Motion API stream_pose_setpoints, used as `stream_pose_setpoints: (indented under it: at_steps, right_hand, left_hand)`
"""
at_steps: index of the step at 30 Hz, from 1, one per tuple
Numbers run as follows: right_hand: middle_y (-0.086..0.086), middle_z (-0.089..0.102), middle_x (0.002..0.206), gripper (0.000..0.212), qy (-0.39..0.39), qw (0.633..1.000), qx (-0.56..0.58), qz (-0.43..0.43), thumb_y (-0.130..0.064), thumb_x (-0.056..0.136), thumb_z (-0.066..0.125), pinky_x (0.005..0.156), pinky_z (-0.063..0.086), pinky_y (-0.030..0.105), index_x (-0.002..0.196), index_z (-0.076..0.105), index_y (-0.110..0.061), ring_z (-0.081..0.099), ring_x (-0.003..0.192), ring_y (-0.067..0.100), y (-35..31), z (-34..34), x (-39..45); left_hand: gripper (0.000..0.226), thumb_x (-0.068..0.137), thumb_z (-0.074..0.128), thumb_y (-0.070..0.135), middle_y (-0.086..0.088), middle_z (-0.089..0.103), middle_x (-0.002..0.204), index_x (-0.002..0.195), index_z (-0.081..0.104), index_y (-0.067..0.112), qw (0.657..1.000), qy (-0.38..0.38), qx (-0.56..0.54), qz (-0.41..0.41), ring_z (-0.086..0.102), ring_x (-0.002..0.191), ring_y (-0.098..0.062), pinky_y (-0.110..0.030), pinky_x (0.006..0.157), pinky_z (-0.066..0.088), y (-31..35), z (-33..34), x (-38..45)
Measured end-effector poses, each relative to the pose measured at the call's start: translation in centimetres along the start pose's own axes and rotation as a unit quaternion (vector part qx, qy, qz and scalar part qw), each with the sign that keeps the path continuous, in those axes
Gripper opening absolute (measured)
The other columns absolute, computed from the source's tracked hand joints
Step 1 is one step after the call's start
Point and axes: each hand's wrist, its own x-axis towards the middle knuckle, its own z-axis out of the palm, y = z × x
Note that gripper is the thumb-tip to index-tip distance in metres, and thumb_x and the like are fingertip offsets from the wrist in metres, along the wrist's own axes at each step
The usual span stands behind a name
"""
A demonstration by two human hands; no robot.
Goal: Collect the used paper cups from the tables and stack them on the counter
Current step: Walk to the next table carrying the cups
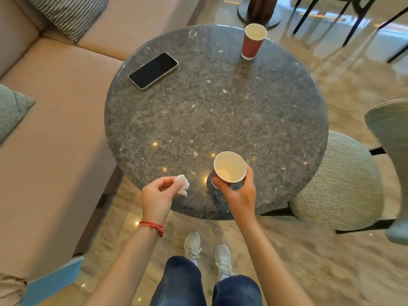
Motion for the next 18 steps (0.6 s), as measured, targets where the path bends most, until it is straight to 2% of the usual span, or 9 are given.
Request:
stream_pose_setpoints:
  at_steps: [3, 8, 10, 13, 15, 18]
  right_hand:
    - [-0.023, 0.053, 0.110, 0.071, -0.004, 1.000, 0.007, 0.019, -0.022, 0.066, 0.085, 0.082, 0.042, 0.004, 0.122, 0.042, -0.032, 0.050, 0.101, -0.015, -0.4, -2.0, -0.4]
    - [-0.018, 0.057, 0.110, 0.067, 0.042, 0.998, 0.039, 0.025, -0.018, 0.066, 0.085, 0.077, 0.042, 0.003, 0.117, 0.045, -0.034, 0.053, 0.096, -0.015, -0.5, -6.9, -1.6]
    - [-0.015, 0.059, 0.109, 0.065, 0.071, 0.995, 0.058, 0.027, -0.015, 0.066, 0.085, 0.078, 0.043, 0.005, 0.115, 0.047, -0.034, 0.055, 0.096, -0.012, -0.3, -9.3, -2.4]
    - [-0.013, 0.061, 0.108, 0.066, 0.135, 0.987, 0.078, 0.028, -0.013, 0.064, 0.086, 0.080, 0.043, 0.006, 0.119, 0.050, -0.024, 0.057, 0.095, -0.011, 0.6, -13.4, -4.1]
    - [-0.013, 0.062, 0.107, 0.063, 0.169, 0.982, 0.083, 0.029, -0.014, 0.064, 0.085, 0.081, 0.044, 0.008, 0.115, 0.051, -0.028, 0.057, 0.094, -0.010, 1.2, -16.6, -5.7]
    - [-0.011, 0.062, 0.105, 0.058, 0.221, 0.970, 0.091, 0.033, -0.010, 0.066, 0.084, 0.074, 0.043, 0.004, 0.109, 0.050, -0.030, 0.058, 0.091, -0.011, 2.6, -21.8, -8.7]
  left_hand:
    - [0.005, 0.075, 0.075, 0.015, 0.002, 0.073, 0.071, 0.077, 0.072, 0.018, 0.999, -0.027, 0.023, 0.012, 0.069, 0.069, -0.010, -0.022, 0.066, 0.055, 0.8, 1.6, 0.1]
    - [0.007, 0.075, 0.075, 0.013, 0.010, 0.072, 0.064, 0.075, 0.071, 0.019, 0.995, -0.087, 0.038, 0.040, 0.068, 0.062, -0.003, -0.014, 0.057, 0.053, 2.0, 6.0, -1.3]
    - [0.005, 0.076, 0.074, 0.011, 0.008, 0.072, 0.063, 0.078, 0.071, 0.015, 0.992, -0.114, 0.036, 0.050, 0.068, 0.061, -0.003, -0.013, 0.054, 0.051, 2.3, 8.3, -2.7]
    - [0.005, 0.077, 0.072, 0.007, 0.004, 0.071, 0.065, 0.079, 0.071, 0.011, 0.984, -0.158, 0.044, 0.064, 0.067, 0.059, -0.003, -0.012, 0.051, 0.049, 2.1, 12.3, -5.5]
    - [0.005, 0.077, 0.071, 0.006, 0.001, 0.070, 0.067, 0.082, 0.070, 0.006, 0.978, -0.187, 0.054, 0.069, 0.067, 0.059, -0.002, -0.011, 0.051, 0.049, 1.6, 15.1, -7.9]
    - [0.004, 0.077, 0.072, 0.009, 0.009, 0.071, 0.061, 0.081, 0.070, 0.009, 0.965, -0.238, 0.081, 0.080, 0.066, 0.059, 0.001, -0.009, 0.052, 0.049, 0.4, 19.6, -12.0]
